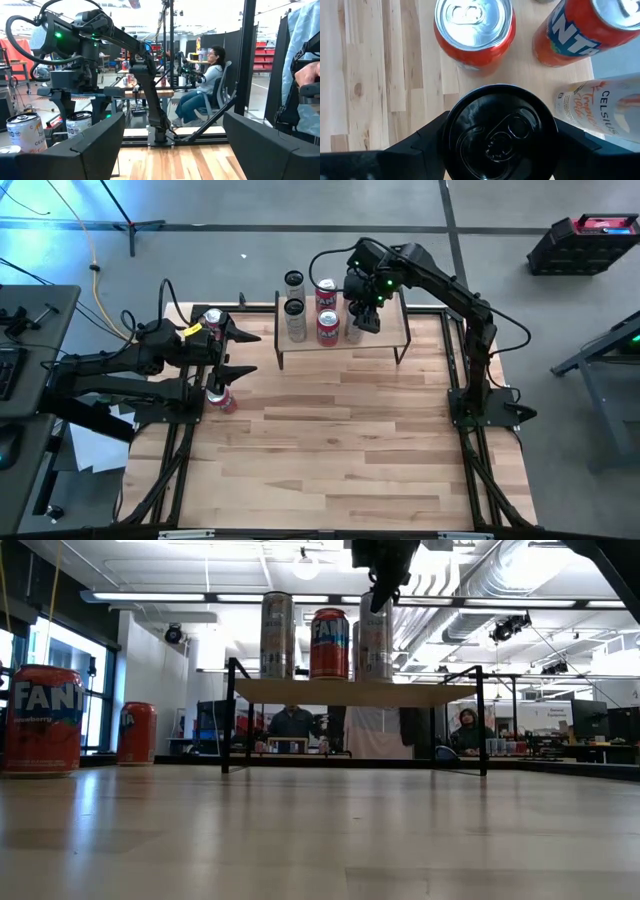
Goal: Place canned beverage on shelf
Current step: Put the white yellow soda can on the shelf aligned with the other white yellow soda can, then put the red soda can on the shelf
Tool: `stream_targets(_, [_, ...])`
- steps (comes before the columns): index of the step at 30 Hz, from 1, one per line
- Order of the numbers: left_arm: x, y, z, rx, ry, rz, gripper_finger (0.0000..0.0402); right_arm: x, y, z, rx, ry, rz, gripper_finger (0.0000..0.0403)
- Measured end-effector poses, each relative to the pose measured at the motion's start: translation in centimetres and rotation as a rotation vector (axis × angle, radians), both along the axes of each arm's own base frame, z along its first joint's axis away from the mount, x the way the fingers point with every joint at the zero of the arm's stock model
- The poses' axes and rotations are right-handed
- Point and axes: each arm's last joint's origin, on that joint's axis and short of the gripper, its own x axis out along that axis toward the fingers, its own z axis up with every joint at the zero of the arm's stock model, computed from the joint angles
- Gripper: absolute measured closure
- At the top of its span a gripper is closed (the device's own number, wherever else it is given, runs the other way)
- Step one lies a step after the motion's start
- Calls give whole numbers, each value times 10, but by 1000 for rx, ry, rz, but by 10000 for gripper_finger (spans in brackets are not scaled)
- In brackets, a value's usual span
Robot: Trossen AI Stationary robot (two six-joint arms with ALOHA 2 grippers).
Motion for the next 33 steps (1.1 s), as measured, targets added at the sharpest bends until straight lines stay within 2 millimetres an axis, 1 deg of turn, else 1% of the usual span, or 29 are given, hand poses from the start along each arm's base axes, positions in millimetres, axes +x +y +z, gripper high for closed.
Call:
stream_targets(11, [0, 0, 0, 0, 0, 0, 74, -1, 0, -1, -6, 22, -14, 152])
stream_targets(16, [0, 0, 0, -1, 1, 0, 74, 0, -1, 0, -20, 3, -25, 150])
stream_targets(20, [0, 0, 0, 3, 2, 0, 74, 0, -2, 0, -46, 14, -46, 128])
stream_targets(25, [0, 0, 0, 5, 2, 1, 74, 0, -2, 1, -38, 10, -66, 97])
stream_targets(33, [0, 0, 0, 7, 0, 1, 74, 2, -1, 1, -33, -5, -64, 90])
